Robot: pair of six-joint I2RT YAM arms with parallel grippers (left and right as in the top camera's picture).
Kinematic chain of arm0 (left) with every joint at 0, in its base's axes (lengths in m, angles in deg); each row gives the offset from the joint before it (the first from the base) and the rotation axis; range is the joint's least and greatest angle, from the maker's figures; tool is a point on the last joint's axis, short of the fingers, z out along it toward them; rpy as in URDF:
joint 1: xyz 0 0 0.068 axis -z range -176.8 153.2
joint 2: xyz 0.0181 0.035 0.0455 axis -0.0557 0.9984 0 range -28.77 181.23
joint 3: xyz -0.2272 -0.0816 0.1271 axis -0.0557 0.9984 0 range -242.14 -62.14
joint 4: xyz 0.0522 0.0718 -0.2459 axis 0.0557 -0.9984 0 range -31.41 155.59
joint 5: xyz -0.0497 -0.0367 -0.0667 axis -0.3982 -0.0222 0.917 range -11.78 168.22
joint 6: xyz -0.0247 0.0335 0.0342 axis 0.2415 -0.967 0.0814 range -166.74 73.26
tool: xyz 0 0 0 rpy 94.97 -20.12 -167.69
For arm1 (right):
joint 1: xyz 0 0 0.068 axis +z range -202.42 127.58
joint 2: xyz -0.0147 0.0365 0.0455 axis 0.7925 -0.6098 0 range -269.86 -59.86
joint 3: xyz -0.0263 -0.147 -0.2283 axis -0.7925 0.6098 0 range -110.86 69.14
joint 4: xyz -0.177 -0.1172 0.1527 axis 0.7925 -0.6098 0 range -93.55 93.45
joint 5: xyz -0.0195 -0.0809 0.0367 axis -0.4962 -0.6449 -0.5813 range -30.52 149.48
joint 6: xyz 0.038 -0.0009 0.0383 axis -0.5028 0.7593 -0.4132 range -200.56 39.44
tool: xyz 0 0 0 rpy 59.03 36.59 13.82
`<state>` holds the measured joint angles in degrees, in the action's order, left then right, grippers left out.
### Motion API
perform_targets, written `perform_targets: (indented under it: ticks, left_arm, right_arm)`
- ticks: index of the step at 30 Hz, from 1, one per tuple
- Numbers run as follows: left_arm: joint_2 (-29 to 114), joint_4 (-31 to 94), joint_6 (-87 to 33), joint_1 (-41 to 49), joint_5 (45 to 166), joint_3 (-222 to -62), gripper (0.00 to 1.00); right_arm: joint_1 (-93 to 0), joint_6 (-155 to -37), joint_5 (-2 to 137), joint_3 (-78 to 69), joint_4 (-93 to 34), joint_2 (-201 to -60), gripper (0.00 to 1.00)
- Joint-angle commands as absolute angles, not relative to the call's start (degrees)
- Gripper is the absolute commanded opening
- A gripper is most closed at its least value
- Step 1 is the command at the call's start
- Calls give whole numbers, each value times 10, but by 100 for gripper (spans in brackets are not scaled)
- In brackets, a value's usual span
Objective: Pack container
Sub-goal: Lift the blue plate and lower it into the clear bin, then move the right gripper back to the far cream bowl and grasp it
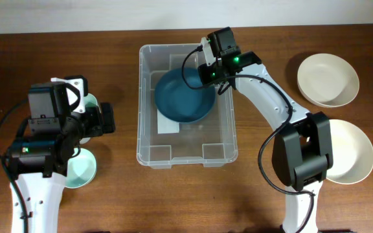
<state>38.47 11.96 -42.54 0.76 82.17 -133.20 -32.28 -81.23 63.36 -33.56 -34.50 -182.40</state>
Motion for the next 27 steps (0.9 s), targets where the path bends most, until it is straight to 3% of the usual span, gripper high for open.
perform_targets:
  ticks: [1, 14, 19, 21, 27]
  left_arm:
    - [387, 119, -419, 4, 812, -1343, 99]
    - [387, 119, -419, 4, 812, -1343, 100]
    - [387, 119, -419, 4, 812, -1343, 100]
    - [387, 119, -419, 4, 812, -1343, 99]
    - [387, 119, -419, 4, 812, -1343, 99]
  right_arm:
    - [-322, -814, 627, -343, -349, -1820, 38]
    - [-376, -830, 617, -415, -426, -1649, 59]
    - [-492, -882, 618, -415, -475, -1598, 61]
    - [-575, -922, 618, -414, -510, -1601, 67]
    - [-711, -936, 648, -411, -529, -1643, 85]
